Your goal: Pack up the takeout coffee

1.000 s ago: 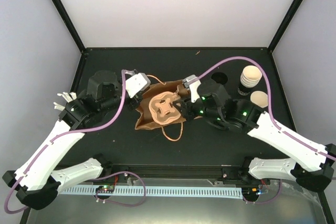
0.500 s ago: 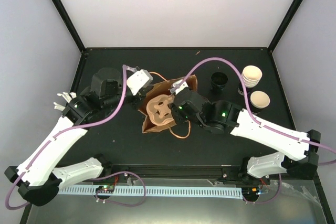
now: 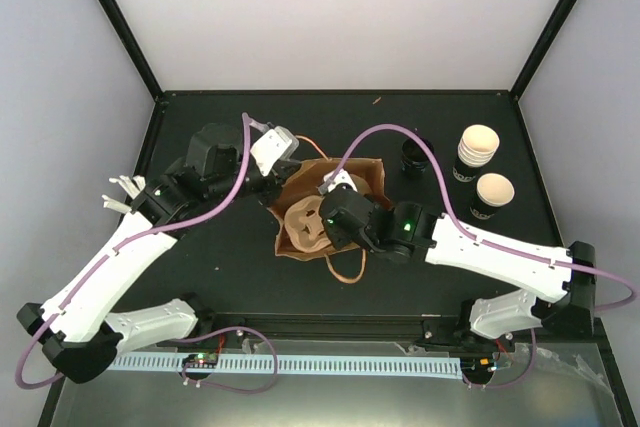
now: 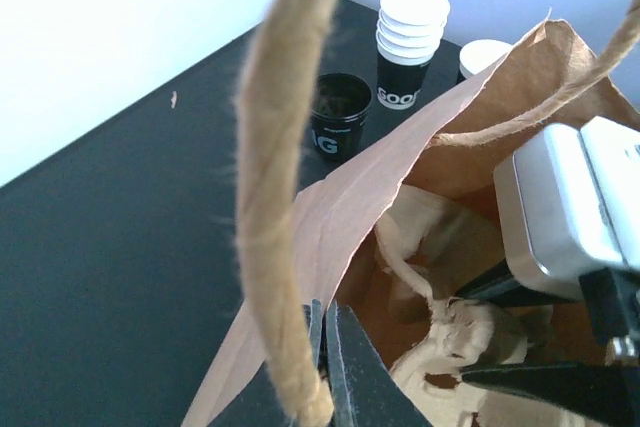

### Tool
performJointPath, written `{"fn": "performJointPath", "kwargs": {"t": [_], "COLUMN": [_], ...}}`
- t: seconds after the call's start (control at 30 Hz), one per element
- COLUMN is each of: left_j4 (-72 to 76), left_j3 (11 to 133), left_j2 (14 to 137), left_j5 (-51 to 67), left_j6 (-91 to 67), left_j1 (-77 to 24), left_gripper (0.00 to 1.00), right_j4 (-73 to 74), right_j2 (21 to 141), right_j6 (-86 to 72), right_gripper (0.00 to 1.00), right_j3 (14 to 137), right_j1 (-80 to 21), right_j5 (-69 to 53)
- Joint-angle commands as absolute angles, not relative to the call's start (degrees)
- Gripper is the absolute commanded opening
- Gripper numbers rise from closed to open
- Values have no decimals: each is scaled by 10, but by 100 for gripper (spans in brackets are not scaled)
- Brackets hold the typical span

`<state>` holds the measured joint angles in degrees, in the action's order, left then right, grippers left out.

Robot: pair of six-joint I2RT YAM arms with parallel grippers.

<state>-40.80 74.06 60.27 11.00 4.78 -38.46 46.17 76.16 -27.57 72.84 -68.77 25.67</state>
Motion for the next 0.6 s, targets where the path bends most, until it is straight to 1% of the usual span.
{"fn": "performJointPath", "kwargs": {"t": [0.0, 0.23, 0.4, 0.57], "left_j4": [-396, -402, -395, -395], "left_j3": [775, 789, 785, 783], "left_j2": [618, 635, 633, 630], "left_j5": [126, 142, 149, 145], "left_j6": [5, -17, -18, -16], "left_j1": [-390, -392, -400, -406], "left_gripper": [2, 2, 2, 2], "right_j4": [456, 472, 519, 540], "right_j2": [772, 796, 833, 838], "right_j6": [-281, -272, -286, -296], "right_gripper": [38, 38, 39, 40], "right_j3": [727, 737, 779, 806], "right_j1": [-696, -696, -696, -691], "right_j5": [293, 282, 281, 255]}}
